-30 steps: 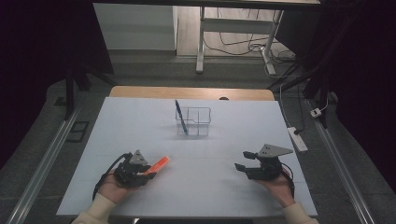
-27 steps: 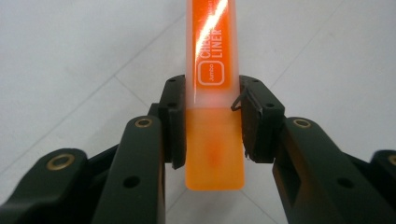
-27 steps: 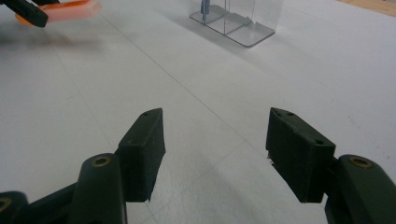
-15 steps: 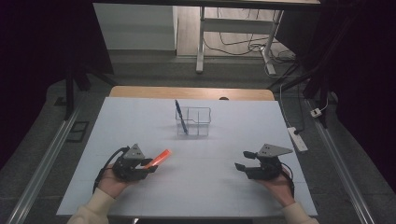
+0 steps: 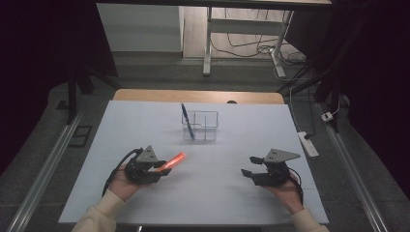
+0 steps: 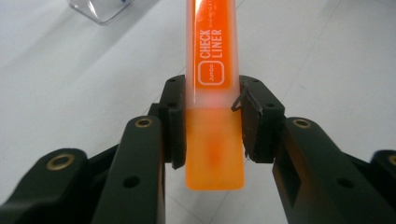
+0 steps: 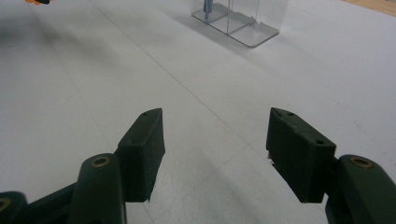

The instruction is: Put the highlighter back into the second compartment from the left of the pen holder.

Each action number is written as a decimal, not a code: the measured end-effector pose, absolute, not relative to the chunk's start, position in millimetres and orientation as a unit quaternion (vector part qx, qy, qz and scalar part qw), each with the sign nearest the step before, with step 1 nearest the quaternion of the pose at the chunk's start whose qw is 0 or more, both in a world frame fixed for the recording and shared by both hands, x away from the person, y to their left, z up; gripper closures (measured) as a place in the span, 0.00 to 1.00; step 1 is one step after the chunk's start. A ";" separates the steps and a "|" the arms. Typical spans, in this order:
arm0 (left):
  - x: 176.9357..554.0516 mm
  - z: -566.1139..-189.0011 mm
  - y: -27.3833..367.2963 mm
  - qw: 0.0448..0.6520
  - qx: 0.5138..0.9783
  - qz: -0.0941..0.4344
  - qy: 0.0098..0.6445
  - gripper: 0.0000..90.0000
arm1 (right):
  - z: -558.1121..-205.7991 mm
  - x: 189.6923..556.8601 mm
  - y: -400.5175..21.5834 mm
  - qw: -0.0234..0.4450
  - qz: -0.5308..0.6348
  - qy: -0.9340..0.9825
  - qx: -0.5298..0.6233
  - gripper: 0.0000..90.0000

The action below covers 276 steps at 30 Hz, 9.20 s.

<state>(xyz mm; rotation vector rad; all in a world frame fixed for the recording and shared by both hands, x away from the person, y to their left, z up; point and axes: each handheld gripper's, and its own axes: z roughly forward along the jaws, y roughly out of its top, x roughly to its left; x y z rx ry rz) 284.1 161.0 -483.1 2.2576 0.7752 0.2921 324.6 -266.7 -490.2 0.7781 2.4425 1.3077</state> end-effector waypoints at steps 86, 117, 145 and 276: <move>309.6 -496.4 63.3 0.293 0.944 0.056 0.139 0.72 | -486.8 335.1 -153.9 0.052 0.370 0.922 0.104 0.42; 305.7 -486.6 65.2 0.335 0.927 0.080 0.146 0.54 | -497.5 326.2 -145.1 0.057 0.300 0.952 -0.010 0.71; 315.2 -483.0 99.1 0.422 0.864 0.086 0.261 0.34 | -483.9 340.7 -171.2 0.081 0.413 0.902 0.102 0.71; 362.7 -404.4 120.4 0.503 0.810 0.098 0.285 0.73 | -493.1 326.1 -278.4 0.133 0.461 0.835 0.269 0.43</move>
